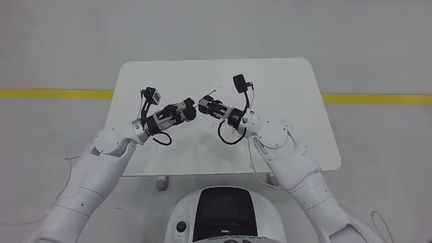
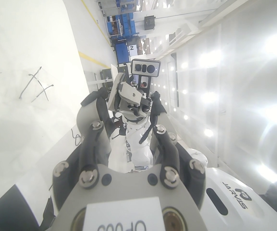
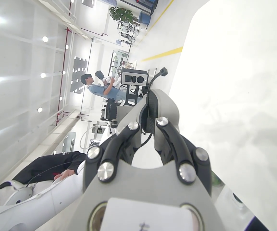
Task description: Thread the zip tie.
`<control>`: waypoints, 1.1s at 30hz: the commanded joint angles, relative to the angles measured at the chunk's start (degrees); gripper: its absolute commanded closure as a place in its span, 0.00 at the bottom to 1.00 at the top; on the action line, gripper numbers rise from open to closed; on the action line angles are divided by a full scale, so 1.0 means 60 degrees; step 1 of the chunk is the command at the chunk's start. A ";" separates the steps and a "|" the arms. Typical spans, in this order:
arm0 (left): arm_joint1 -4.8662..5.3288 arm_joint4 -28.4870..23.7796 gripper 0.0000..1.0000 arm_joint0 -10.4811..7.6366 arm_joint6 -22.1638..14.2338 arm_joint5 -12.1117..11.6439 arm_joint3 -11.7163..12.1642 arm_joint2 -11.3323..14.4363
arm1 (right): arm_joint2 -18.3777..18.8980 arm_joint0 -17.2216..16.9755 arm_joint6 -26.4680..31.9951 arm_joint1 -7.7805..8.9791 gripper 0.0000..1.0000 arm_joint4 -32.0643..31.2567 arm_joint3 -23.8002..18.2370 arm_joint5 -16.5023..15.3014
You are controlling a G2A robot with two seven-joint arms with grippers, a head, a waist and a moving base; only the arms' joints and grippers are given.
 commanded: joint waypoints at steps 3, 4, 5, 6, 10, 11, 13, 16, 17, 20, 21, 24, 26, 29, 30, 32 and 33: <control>-0.0012 0.0024 0.64 -0.0029 -0.0023 0.0024 0.0042 0.0018 | -0.0030 0.0018 -0.0040 0.0008 1.00 0.0040 0.0027 -0.0026; -0.0015 0.0024 0.65 -0.0035 -0.0031 0.0029 0.0048 0.0020 | -0.0036 0.0023 -0.0047 0.0011 1.00 0.0046 0.0031 -0.0029; -0.0018 0.0022 0.67 -0.0040 -0.0043 0.0034 0.0055 0.0024 | -0.0043 0.0029 -0.0057 0.0015 1.00 0.0052 0.0037 -0.0031; -0.0021 0.0020 0.68 -0.0045 -0.0048 0.0035 0.0060 0.0025 | -0.0048 0.0033 -0.0065 0.0018 1.00 0.0054 0.0040 -0.0031; -0.0031 0.0021 0.76 -0.0056 -0.0069 0.0022 0.0074 0.0027 | -0.0072 0.0044 -0.0093 0.0030 1.00 0.0054 0.0056 -0.0008; -0.0033 0.0019 0.76 -0.0056 -0.0072 0.0021 0.0076 0.0027 | -0.0076 0.0048 -0.0097 0.0033 1.00 0.0065 0.0073 -0.0009; -0.0038 0.0023 0.79 -0.0056 -0.0069 0.0023 0.0079 0.0026 | -0.0089 0.0055 -0.0108 0.0038 1.00 0.0092 0.0114 -0.0017; -0.0043 0.0032 0.82 -0.0051 -0.0078 0.0031 0.0079 0.0027 | -0.0107 0.0065 -0.0132 0.0045 1.00 0.0119 0.0134 -0.0026; -0.0045 0.0030 0.83 -0.0049 -0.0081 0.0032 0.0077 0.0027 | -0.0110 0.0066 -0.0139 0.0047 1.00 0.0123 0.0133 -0.0032; -0.0051 0.0033 0.84 -0.0041 -0.0091 0.0033 0.0069 0.0028 | -0.0111 0.0054 -0.0151 0.0061 1.00 0.0142 0.0110 -0.0056; -0.0052 0.0034 0.84 -0.0039 -0.0096 0.0035 0.0070 0.0029 | -0.0111 0.0048 -0.0152 0.0064 1.00 0.0154 0.0101 -0.0063; -0.0058 0.0045 0.86 -0.0035 -0.0105 0.0039 0.0073 0.0032 | -0.0118 0.0026 -0.0148 0.0077 1.00 0.0184 0.0082 -0.0084; -0.0061 0.0047 0.85 -0.0036 -0.0115 0.0046 0.0078 0.0031 | -0.0125 0.0006 -0.0153 0.0086 1.00 0.0195 0.0053 -0.0097; -0.0066 0.0054 0.84 -0.0034 -0.0122 0.0050 0.0088 0.0034 | -0.0122 -0.0032 -0.0162 0.0101 1.00 0.0212 -0.0012 -0.0128; -0.0069 0.0061 0.83 -0.0034 -0.0122 0.0049 0.0090 0.0036 | -0.0122 -0.0050 -0.0156 0.0109 1.00 0.0210 -0.0048 -0.0134; -0.0073 0.0068 0.82 -0.0031 -0.0126 0.0048 0.0091 0.0041 | -0.0122 -0.0080 -0.0124 0.0119 1.00 0.0250 -0.0098 -0.0175; -0.0075 0.0078 0.82 -0.0032 -0.0124 0.0047 0.0093 0.0041 | -0.0118 -0.0094 -0.0080 0.0125 1.00 0.0310 -0.0119 -0.0212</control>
